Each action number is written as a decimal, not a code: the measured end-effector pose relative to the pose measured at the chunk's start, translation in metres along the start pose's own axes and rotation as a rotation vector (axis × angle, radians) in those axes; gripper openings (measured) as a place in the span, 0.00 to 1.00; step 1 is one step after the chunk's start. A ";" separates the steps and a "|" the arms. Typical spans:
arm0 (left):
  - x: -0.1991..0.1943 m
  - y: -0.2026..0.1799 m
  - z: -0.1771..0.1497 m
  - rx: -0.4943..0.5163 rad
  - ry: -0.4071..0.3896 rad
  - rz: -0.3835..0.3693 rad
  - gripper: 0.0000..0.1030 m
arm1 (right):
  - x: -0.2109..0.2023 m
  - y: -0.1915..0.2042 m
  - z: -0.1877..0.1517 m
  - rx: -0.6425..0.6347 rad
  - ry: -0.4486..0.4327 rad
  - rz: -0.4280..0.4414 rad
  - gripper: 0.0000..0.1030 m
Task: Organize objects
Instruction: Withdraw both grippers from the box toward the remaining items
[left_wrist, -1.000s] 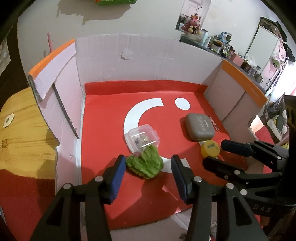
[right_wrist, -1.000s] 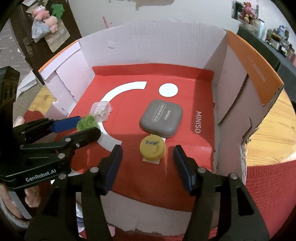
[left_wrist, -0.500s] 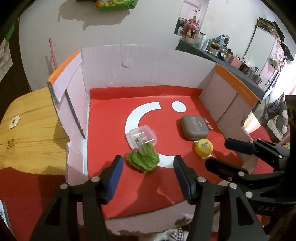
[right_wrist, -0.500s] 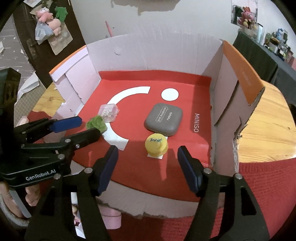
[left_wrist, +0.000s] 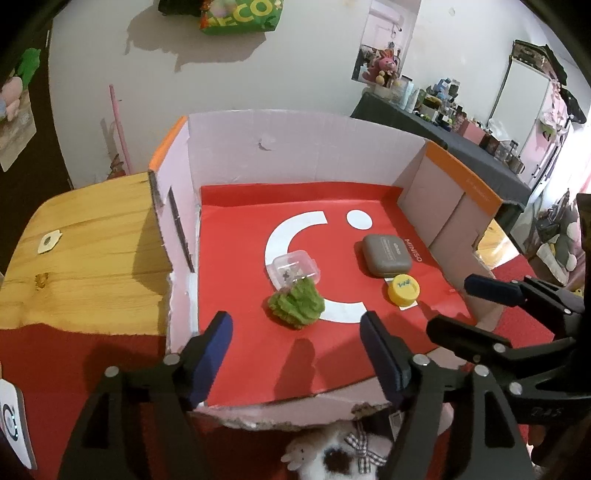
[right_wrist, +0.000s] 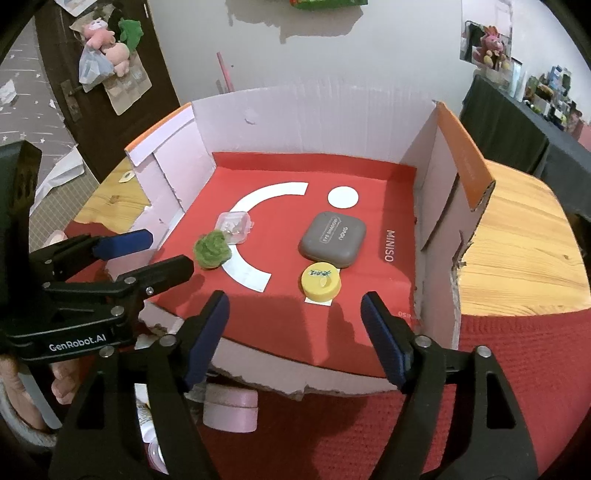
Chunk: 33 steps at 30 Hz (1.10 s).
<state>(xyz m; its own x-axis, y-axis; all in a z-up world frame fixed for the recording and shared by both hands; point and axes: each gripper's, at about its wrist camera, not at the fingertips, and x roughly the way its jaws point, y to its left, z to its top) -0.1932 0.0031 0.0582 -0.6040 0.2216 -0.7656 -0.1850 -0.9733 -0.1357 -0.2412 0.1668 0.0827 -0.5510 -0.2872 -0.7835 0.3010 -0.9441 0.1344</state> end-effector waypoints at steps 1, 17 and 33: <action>-0.002 0.000 -0.001 0.000 -0.006 0.003 0.76 | -0.003 0.001 -0.001 0.000 -0.005 0.003 0.78; -0.037 -0.006 -0.015 0.023 -0.073 0.036 0.95 | -0.034 0.008 -0.014 0.008 -0.057 0.013 0.87; -0.060 -0.007 -0.036 0.011 -0.076 0.025 0.96 | -0.061 0.016 -0.035 0.005 -0.102 0.014 0.88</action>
<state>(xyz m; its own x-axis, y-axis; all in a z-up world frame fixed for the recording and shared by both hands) -0.1275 -0.0052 0.0827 -0.6657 0.2018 -0.7184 -0.1774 -0.9779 -0.1103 -0.1754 0.1746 0.1117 -0.6234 -0.3149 -0.7156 0.3051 -0.9407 0.1482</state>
